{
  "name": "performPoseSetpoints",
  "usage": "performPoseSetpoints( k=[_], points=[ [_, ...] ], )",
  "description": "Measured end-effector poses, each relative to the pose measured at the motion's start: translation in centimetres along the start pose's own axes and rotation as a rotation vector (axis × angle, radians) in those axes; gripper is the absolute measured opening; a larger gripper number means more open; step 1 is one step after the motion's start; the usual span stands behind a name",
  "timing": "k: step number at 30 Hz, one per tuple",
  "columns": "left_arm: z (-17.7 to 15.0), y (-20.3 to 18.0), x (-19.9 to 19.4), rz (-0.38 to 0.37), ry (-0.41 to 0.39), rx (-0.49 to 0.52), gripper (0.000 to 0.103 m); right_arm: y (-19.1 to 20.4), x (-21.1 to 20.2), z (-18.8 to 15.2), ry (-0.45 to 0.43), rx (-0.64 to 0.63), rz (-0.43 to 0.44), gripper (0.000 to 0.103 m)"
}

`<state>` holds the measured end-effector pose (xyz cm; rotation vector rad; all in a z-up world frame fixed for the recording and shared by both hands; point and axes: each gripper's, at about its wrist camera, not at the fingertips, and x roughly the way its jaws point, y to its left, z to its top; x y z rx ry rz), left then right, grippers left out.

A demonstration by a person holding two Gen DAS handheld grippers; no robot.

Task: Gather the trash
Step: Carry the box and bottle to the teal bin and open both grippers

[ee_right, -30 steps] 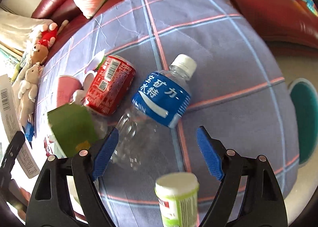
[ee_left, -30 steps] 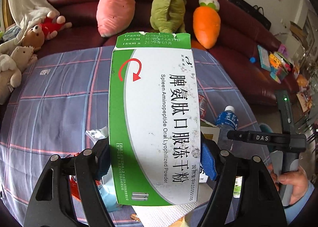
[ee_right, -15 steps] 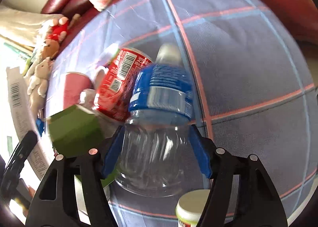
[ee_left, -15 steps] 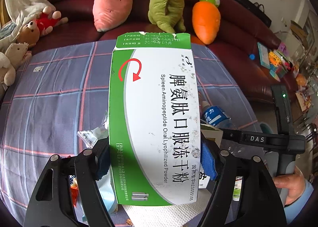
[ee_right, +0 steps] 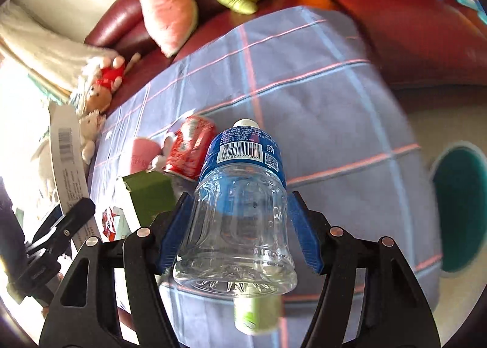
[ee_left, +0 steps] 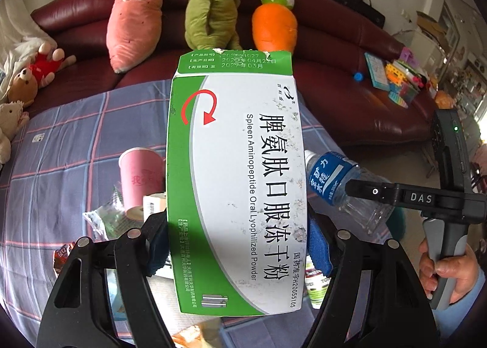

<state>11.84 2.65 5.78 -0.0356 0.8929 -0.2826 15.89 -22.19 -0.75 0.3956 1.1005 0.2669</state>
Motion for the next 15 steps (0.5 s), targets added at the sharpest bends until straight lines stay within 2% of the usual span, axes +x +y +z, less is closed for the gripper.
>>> performPoseSetpoints(
  k=[6,15],
  points=[
    [0.3,-7.1,2.3,-0.066,0.043,0.102,0.074,-7.0,-4.7,-1.3,-0.077,0.122,-0.001,0.062],
    [-0.4,-22.7,10.1,-0.182,0.174,0.332,0.074,-20.2,-13.1,-4.7,-0.24,0.354,-0.045,0.062]
  ],
)
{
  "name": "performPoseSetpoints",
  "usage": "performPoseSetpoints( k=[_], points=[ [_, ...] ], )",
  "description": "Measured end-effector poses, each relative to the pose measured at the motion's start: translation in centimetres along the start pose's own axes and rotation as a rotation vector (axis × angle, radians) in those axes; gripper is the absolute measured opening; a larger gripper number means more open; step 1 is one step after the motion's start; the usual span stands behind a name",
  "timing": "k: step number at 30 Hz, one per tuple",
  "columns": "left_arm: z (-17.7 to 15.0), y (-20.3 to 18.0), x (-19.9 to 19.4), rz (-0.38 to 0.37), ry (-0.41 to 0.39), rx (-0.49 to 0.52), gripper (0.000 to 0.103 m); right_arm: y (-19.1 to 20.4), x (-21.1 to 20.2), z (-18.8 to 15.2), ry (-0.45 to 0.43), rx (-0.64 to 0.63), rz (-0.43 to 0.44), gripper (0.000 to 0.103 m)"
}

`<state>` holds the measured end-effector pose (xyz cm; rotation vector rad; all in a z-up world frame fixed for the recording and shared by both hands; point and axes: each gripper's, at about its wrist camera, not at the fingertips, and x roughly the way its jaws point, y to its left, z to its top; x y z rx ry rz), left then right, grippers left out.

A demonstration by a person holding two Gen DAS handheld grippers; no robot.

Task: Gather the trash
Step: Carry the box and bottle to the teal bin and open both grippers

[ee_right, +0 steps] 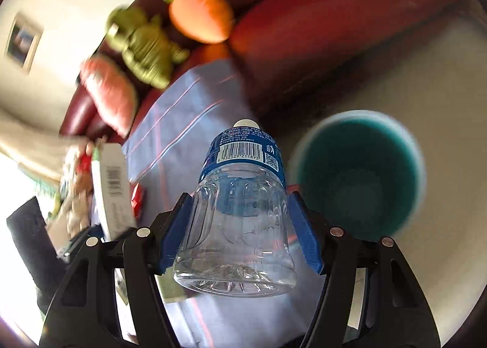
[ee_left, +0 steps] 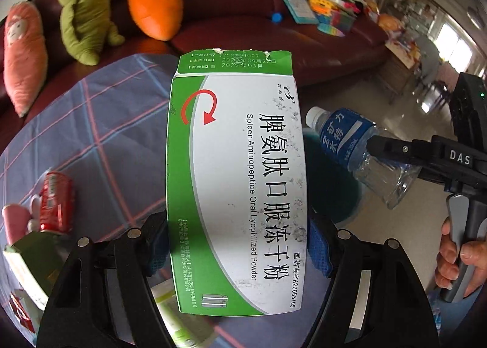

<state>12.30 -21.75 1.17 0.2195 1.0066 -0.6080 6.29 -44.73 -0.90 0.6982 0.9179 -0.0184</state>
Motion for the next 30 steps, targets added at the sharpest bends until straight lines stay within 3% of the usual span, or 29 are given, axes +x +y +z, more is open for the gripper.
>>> performPoseSetpoints(
  k=[6,14,22,30],
  points=[
    [2.5,-6.6,6.7,-0.037,0.092,0.085,0.074,-7.4,-2.2,0.9,-0.042,0.121,-0.016,0.062],
    [3.7,-10.3,13.5,-0.033,0.201,0.111,0.075,-12.4,-1.8,1.7,-0.02,0.186,-0.046,0.062],
    [3.5,-9.9,15.8,-0.006,0.23,0.091,0.082,-13.8,-0.3,1.7,0.013,0.196,-0.042,0.062],
    [2.6,-7.9,14.1,-0.006,0.202,0.049,0.085,-13.1,1.5,2.0,0.045,0.169,-0.049,0.062]
  ],
)
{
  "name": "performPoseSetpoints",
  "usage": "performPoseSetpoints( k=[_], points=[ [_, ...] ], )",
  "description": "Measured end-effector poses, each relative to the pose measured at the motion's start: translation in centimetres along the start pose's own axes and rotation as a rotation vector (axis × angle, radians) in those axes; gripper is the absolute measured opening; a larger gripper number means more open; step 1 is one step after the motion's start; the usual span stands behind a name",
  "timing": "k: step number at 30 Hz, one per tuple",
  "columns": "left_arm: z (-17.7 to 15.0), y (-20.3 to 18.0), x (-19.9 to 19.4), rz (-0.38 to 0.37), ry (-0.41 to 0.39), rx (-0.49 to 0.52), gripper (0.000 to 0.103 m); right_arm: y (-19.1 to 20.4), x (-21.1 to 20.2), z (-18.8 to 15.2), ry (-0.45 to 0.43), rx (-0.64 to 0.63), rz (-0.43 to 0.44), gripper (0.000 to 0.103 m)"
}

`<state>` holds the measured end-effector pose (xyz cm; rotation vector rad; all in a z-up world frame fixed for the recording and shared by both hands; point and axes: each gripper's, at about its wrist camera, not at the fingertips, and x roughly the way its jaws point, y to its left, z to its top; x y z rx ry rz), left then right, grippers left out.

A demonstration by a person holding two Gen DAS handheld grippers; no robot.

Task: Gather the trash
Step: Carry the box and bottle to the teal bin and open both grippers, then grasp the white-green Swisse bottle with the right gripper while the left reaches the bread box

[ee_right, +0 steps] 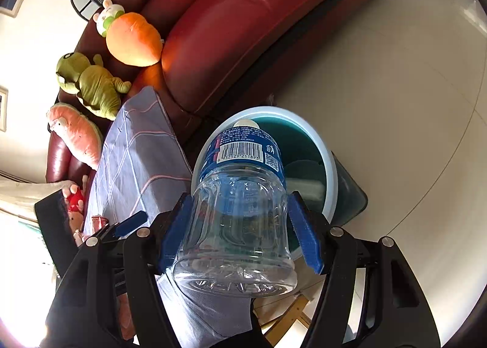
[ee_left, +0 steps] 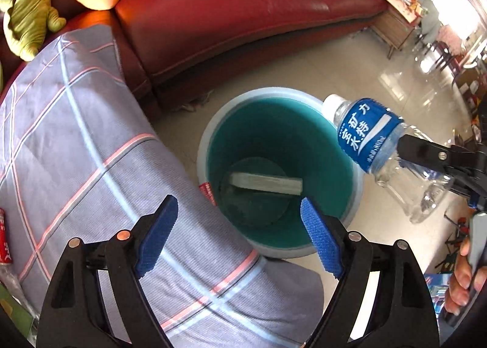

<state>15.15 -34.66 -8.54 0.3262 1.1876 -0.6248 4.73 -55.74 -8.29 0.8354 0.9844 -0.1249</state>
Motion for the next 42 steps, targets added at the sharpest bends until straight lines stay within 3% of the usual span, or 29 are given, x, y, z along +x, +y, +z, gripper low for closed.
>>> performPoseSetpoints(
  k=[8,12,23,33,42],
  points=[
    [-1.4,1.7,-2.2,-0.012,-0.031,-0.055,0.089,1.5,3.2,0.4,0.047,-0.047,-0.045,0.063],
    [-1.9,2.1,-2.9,0.001,-0.035,-0.062,0.091,2.4,4.4,0.2,0.071,-0.066,-0.056,0.071],
    [-4.3,4.4,-6.0,0.008,-0.079,-0.118,0.092,4.5,4.4,-0.9,0.101,-0.137,-0.12,0.079],
    [-7.8,7.2,-9.0,0.018,-0.117,-0.165,0.093,7.9,2.1,-4.2,0.062,-0.274,-0.16,0.082],
    [-12.5,12.3,-13.4,0.054,-0.178,-0.244,0.094,14.0,2.5,-8.6,0.105,-0.38,-0.169,0.082]
  ],
)
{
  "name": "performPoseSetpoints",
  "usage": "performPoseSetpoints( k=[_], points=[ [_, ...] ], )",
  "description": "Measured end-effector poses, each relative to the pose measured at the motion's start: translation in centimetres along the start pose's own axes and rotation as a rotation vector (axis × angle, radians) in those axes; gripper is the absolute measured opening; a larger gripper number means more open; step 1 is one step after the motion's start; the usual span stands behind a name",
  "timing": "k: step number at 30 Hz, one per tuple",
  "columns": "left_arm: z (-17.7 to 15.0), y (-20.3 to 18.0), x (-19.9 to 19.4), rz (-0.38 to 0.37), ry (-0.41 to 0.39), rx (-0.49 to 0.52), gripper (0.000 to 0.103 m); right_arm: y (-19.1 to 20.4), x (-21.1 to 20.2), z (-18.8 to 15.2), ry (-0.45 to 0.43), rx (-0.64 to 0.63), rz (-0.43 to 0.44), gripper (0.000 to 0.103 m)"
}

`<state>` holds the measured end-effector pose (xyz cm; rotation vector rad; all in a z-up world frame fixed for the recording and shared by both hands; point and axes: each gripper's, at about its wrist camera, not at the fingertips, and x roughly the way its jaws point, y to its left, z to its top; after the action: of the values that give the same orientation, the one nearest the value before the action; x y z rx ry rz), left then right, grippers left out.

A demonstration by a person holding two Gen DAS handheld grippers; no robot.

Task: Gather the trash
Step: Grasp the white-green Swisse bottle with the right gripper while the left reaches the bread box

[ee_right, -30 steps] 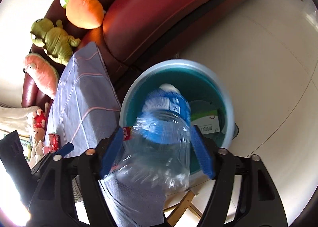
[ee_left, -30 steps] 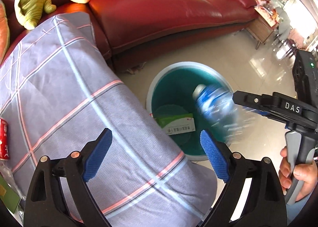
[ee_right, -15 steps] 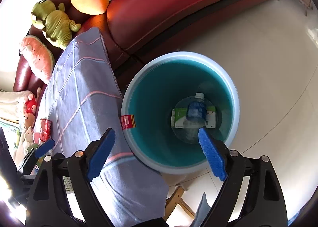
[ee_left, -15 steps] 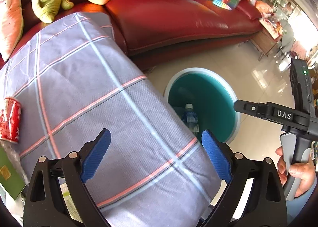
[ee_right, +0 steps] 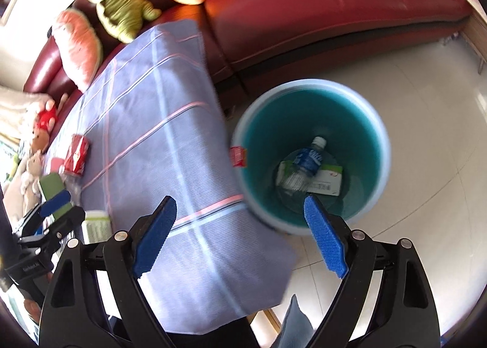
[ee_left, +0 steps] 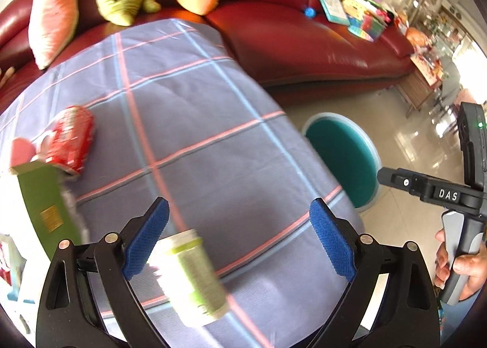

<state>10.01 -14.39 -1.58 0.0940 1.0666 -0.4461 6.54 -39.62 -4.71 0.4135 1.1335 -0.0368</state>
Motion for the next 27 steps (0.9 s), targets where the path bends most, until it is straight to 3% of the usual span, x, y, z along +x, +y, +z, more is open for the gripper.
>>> performPoseSetpoints(
  k=[16,21,27],
  points=[
    [-4.6,15.6,-7.8,0.149,-0.133,-0.215,0.096,15.3,2.7,-3.0,0.125,-0.234,0.037,0.082],
    [-5.8,20.5,-7.7,0.178,-0.1,-0.314,0.096,17.6,3.9,-3.5,0.154,-0.264,0.033,0.082],
    [-6.0,21.4,-6.3,0.156,-0.068,-0.303,0.096,20.0,6.1,-4.2,0.206,-0.288,0.038,0.082]
  ],
)
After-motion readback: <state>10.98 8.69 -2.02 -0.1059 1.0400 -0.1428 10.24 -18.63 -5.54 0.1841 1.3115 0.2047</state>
